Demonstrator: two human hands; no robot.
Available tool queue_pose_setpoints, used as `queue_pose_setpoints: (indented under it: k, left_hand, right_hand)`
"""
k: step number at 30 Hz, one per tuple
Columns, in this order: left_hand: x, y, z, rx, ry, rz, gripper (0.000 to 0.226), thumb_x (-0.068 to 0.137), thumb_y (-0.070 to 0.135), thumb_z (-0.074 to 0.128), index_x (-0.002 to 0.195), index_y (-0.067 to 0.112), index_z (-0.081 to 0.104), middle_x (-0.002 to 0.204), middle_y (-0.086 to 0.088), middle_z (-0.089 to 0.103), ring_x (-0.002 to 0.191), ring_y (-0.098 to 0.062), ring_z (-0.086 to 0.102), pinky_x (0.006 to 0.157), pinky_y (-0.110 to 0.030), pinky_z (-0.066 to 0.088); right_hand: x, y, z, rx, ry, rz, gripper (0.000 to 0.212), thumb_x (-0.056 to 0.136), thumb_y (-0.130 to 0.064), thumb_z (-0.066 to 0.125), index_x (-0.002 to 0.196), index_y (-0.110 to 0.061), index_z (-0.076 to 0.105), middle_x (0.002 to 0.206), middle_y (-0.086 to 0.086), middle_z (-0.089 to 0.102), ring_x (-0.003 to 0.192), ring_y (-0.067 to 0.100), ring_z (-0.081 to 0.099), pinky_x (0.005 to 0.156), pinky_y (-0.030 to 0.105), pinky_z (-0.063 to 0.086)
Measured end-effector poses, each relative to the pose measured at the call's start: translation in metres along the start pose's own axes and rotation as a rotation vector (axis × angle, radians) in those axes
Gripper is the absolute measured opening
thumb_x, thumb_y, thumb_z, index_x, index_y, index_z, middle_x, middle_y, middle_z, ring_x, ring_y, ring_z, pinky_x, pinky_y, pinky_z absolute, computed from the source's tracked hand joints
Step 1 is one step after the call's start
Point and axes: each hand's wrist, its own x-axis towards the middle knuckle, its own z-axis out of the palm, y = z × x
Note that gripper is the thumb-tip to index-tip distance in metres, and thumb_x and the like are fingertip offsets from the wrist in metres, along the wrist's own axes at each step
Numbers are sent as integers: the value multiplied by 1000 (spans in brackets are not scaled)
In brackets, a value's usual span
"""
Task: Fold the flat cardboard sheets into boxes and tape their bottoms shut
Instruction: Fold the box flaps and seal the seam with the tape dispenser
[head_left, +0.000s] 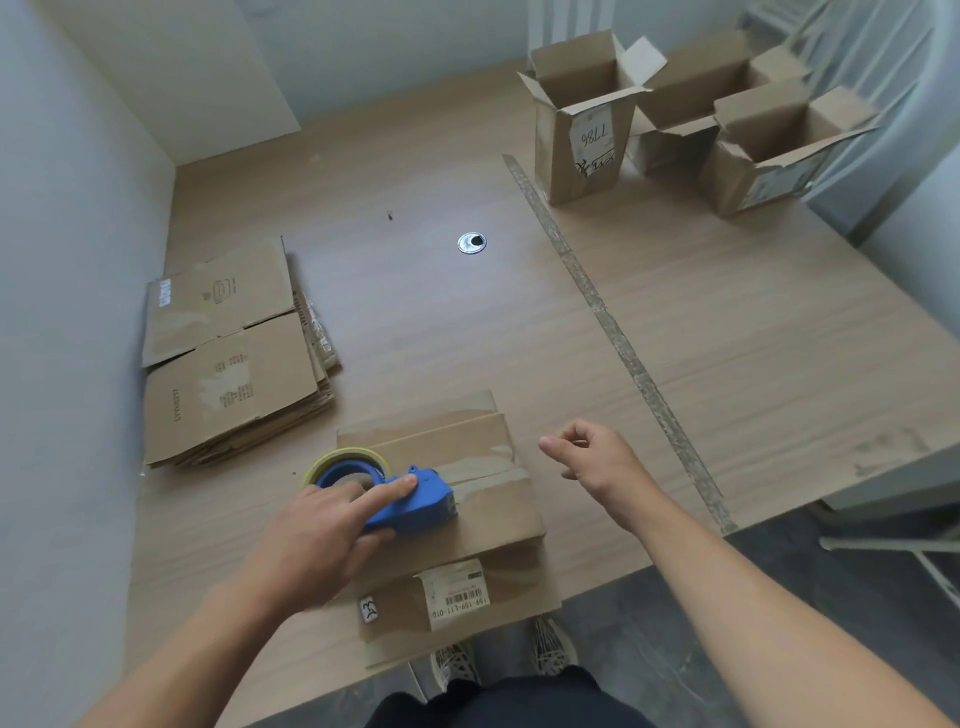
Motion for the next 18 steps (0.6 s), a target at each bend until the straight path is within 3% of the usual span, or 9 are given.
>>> queue_pose_setpoints:
  k: [2,5,9,14,18]
  left_hand:
    - [6,6,-18,19,-14,-26,58,89,58,37,145,53,26,95,11,64,78,-21,63,62,-30,42]
    - [17,16,-34,87,-201,-134,56,98,57,37,147,61,10,109,11,58,92,-18,57,67,-31,35]
    - [29,22,-41,151,-297,-170,56,100,55,37,146,63,6,128,10,58,108,-19,60,71,-31,42]
    - [36,30,-45,170,-333,-185,56,101,53,37,147,62,6,131,8,57,110,-20,59,76,-31,46]
    - [38,31,-45,175,-350,-185,56,101,53,36,147,62,6,131,7,58,109,-21,60,75,-31,46]
  right_hand:
    - [1,0,5,168,-33,106,23,90,-16,70,75,-13,52,87,8,59,90,18,62,79,36,56]
    - [1,4,14,294,-64,262,20,93,-10,63,81,-11,48,97,13,61,100,29,69,86,46,58]
    - [2,9,18,333,-67,300,15,91,-1,58,94,-8,46,98,20,64,89,33,73,85,46,59]
    - [7,22,21,217,-68,392,14,94,-7,60,87,-4,48,96,18,58,86,33,71,69,38,60]
    - [15,30,24,187,-92,489,14,92,-15,65,89,-7,53,95,14,53,82,31,64,82,48,59]
